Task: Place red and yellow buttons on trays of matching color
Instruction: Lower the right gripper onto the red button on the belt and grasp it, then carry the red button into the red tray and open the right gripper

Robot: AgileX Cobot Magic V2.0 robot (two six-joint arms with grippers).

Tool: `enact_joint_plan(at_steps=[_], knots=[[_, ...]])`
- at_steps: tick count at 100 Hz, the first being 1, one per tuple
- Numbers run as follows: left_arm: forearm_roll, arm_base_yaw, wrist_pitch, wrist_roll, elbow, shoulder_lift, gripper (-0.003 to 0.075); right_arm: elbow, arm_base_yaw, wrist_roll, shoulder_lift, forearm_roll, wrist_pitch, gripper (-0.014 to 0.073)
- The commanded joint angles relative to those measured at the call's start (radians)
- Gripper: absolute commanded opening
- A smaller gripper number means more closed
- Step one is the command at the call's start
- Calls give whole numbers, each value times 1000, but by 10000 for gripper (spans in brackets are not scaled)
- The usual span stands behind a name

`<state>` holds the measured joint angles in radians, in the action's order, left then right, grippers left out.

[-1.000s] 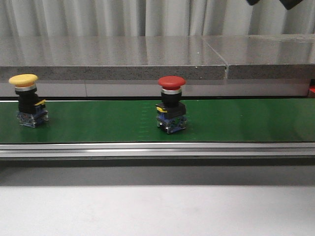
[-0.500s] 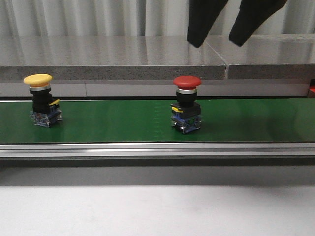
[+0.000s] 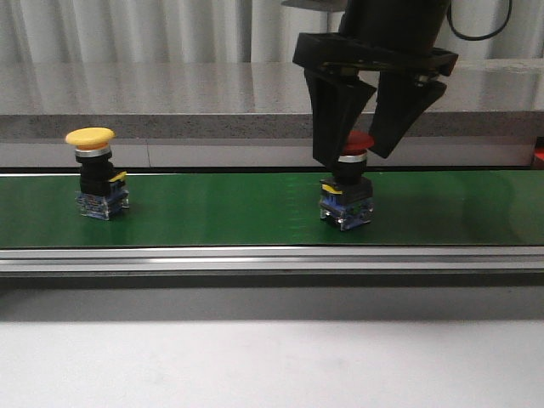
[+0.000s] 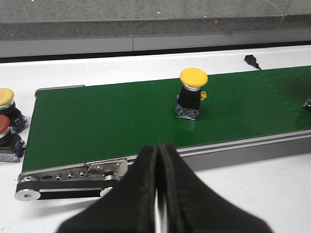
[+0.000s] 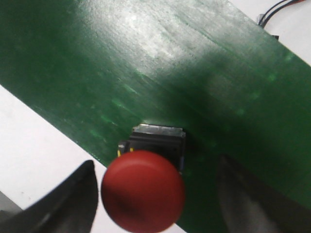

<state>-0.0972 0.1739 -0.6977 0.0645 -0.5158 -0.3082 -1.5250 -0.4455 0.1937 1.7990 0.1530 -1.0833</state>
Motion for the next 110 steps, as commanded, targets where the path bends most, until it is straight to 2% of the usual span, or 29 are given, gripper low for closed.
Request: enact_joint_plan(at_steps=[1,9,16,31,43,62,77,95,110], knots=[[-9,7,73,-11,-25,-9,-21,-30,1,14,-43,9,26,370],[-9,7,73,-11,-25,-9,-21,-30,1,14,-44,9,27,247],[-9,7,73,-11,-25,-9,-21,-30,1,14,-48,9,46,192],[-9,7,73,-11,-25,-9,-21,-30,12,-20,-88,8,99,178],[-9,7,73,-11,-25,-9,-21,-30,65,-88,-141,4,108,178],[-9,7,73,-11,-25,-9,-21,-29,223,-148,-214,-30,70,178],[-9,7,73,-11,-25,-9,-21,-28,390,-186,-249,-71,51,178],[-9,7,73,-11,-25,-9,-21,-28,599,-238,-243,-96,58,178],[-9,7,73,-11,-25,-9,-21,-28,734,-270,-216,-97,88,178]])
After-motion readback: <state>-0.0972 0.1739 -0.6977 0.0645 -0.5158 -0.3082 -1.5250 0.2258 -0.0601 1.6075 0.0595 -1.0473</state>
